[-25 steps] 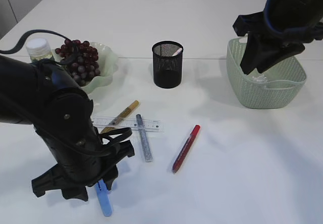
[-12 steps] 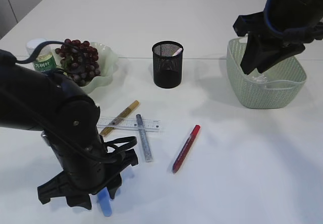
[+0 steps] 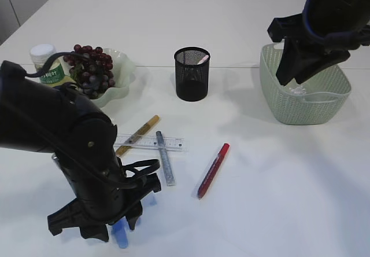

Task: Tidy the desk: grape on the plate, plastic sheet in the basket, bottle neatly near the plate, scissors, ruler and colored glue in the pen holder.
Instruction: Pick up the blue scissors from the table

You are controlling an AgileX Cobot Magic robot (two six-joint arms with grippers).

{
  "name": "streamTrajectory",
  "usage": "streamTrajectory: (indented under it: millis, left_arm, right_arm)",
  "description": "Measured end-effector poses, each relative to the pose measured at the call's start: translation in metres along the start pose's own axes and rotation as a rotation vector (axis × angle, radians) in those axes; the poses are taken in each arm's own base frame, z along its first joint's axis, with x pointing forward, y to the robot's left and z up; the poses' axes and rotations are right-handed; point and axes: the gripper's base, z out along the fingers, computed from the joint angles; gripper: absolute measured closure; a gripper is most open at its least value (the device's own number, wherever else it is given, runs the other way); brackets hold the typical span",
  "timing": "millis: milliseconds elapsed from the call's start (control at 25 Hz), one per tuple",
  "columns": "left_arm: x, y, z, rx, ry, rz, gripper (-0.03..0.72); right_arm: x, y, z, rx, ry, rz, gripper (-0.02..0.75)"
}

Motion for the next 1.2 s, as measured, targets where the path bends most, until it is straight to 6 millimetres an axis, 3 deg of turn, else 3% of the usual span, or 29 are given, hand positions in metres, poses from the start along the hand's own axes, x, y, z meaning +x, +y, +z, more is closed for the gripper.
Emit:
streamTrajectory:
  millis: [1200]
  left_arm:
    - [0.0007,0.0005,0.0083,-0.022,0.011,-0.002,0.37]
  right_arm:
    - [0.0,-0.0006,0.0,0.006,0.0,-0.002,0.481]
